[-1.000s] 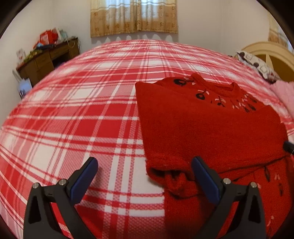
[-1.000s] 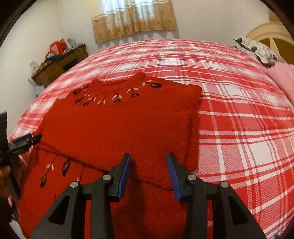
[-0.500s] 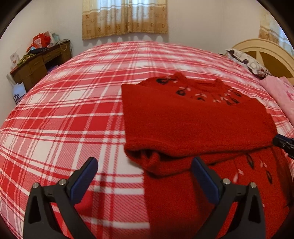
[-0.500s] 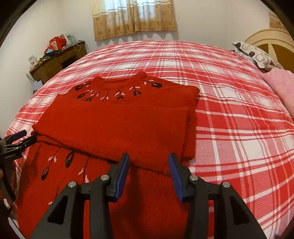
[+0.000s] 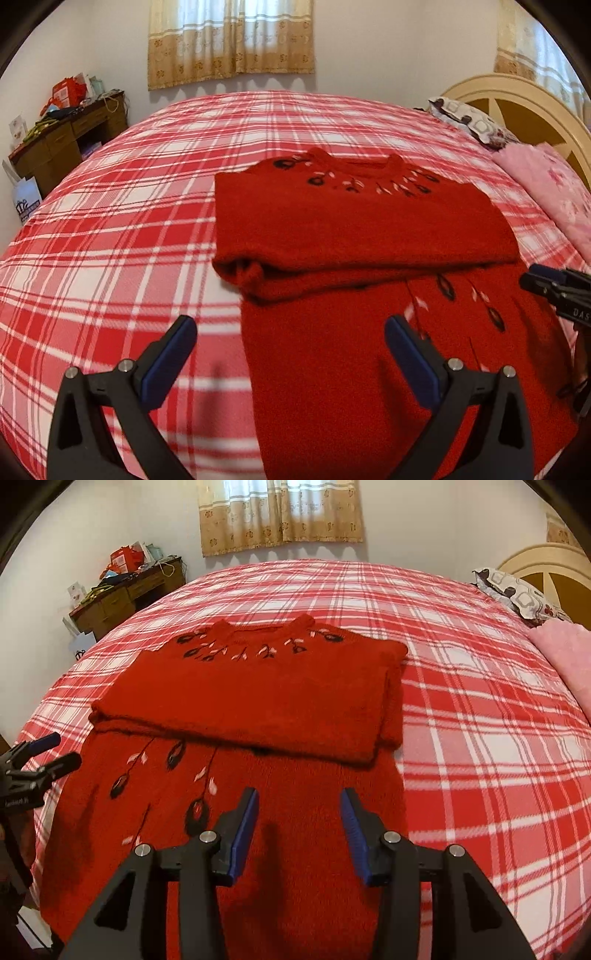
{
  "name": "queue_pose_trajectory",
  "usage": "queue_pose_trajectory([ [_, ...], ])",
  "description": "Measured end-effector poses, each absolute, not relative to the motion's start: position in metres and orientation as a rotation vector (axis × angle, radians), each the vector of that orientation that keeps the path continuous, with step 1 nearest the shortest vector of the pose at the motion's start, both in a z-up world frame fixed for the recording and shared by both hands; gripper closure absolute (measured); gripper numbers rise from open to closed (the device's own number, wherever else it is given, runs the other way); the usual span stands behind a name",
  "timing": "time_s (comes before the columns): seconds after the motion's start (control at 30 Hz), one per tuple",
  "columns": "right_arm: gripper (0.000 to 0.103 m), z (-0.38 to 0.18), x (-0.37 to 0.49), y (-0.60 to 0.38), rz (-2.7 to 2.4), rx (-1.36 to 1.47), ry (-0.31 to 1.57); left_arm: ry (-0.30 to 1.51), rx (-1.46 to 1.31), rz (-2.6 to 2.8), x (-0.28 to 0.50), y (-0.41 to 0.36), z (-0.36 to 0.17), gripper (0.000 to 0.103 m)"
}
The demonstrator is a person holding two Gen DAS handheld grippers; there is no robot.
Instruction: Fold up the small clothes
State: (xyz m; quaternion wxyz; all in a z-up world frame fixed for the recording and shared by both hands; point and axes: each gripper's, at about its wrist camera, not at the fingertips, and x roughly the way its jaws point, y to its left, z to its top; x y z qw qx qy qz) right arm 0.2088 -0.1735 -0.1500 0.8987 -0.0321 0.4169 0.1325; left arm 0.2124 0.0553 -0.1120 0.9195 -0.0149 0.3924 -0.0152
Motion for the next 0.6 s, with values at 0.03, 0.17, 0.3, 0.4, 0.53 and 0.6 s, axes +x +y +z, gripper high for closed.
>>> queue_pose_trajectory([
  [0.03,0.056,-0.151,0.206,-0.174,0.274,-0.064,0.868,0.811,-0.020,-0.043,0.207,0.052,-0.114,0.000],
  [0.17,0.055,-0.151,0.195,-0.176,0.275,-0.058,0.868,0.822,0.007,-0.058,0.192,0.046,-0.118,0.000],
  [0.3,0.053,-0.152,0.184,-0.177,0.276,-0.051,0.877,0.825,0.022,-0.062,0.180,0.043,-0.121,0.000],
  [0.4,0.053,-0.152,0.173,-0.179,0.279,-0.053,0.873,0.826,0.019,-0.068,0.173,0.043,-0.120,0.000],
  [0.53,0.052,-0.155,0.157,-0.182,0.278,-0.051,0.874,0.826,0.013,-0.079,0.159,0.042,-0.120,0.000],
  [0.6,0.052,-0.157,0.150,-0.183,0.279,-0.055,0.876,0.826,0.014,-0.085,0.153,0.041,-0.121,0.000],
])
